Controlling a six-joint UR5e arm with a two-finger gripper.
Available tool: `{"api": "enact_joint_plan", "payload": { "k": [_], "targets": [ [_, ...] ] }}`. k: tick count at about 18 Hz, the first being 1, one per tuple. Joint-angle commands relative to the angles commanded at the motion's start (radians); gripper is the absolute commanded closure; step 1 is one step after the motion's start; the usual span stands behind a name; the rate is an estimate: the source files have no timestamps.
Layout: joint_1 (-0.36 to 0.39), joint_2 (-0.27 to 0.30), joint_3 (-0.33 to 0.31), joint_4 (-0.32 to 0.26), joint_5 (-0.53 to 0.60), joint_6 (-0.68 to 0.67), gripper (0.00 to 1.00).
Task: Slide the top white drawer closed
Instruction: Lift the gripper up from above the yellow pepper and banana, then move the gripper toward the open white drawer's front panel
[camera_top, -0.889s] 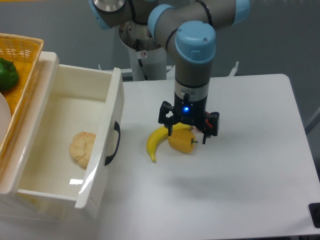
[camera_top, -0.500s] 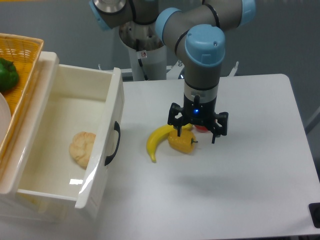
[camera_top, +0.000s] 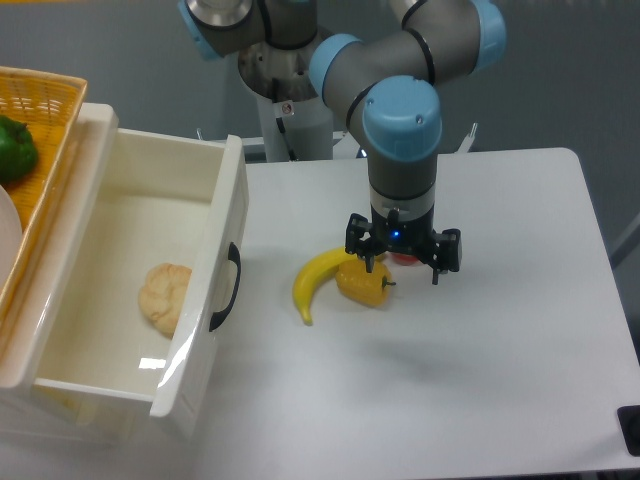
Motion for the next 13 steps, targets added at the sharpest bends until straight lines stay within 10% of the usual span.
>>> {"api": "enact_joint_plan", "payload": {
  "k": [13],
  "targets": [
    [-0.043,-0.058,0.004,-0.005,-0.106,-0.322,0.0]
  ]
}}
